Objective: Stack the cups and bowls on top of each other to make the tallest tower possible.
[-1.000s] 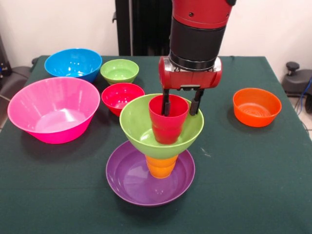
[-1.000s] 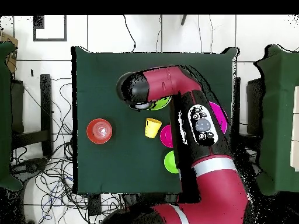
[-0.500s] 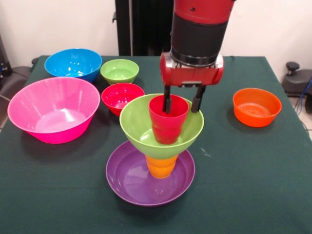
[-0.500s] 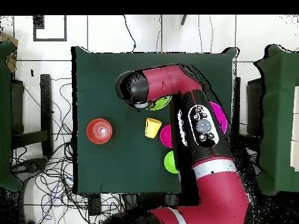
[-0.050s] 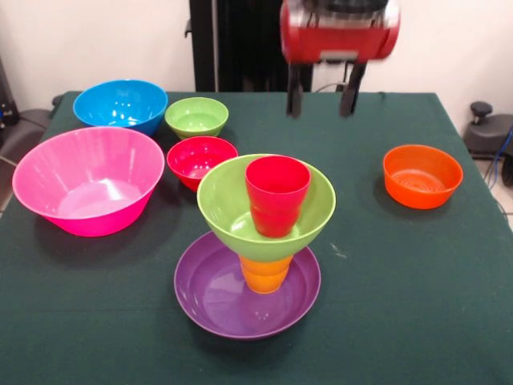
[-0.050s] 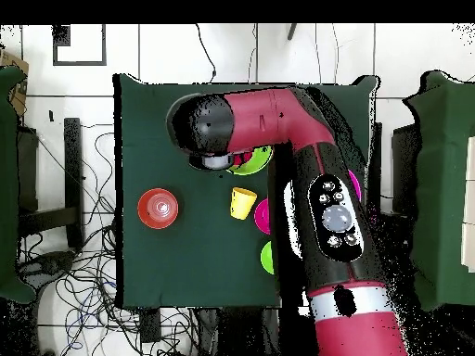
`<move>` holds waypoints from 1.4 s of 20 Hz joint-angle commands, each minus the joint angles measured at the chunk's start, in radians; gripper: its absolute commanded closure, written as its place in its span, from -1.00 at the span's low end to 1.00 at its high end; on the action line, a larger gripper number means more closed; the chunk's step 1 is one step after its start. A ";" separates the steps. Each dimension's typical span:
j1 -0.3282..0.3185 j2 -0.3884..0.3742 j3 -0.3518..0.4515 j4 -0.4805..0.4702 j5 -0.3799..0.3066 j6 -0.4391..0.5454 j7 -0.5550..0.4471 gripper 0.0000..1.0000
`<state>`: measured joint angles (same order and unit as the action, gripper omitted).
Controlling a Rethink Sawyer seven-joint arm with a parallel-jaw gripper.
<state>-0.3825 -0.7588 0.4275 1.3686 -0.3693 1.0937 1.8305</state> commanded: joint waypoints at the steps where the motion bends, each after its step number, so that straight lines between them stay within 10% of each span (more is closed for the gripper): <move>1: -0.003 -0.067 0.035 0.070 0.026 0.158 -0.141 -1.00; 11: -0.185 -0.192 0.114 0.205 0.006 0.237 -0.465 -1.00; 28: -0.250 -0.178 0.181 0.378 -0.084 0.063 -0.436 -1.00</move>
<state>-0.6450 -0.9567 0.5434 1.6036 -0.3707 1.2305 1.6578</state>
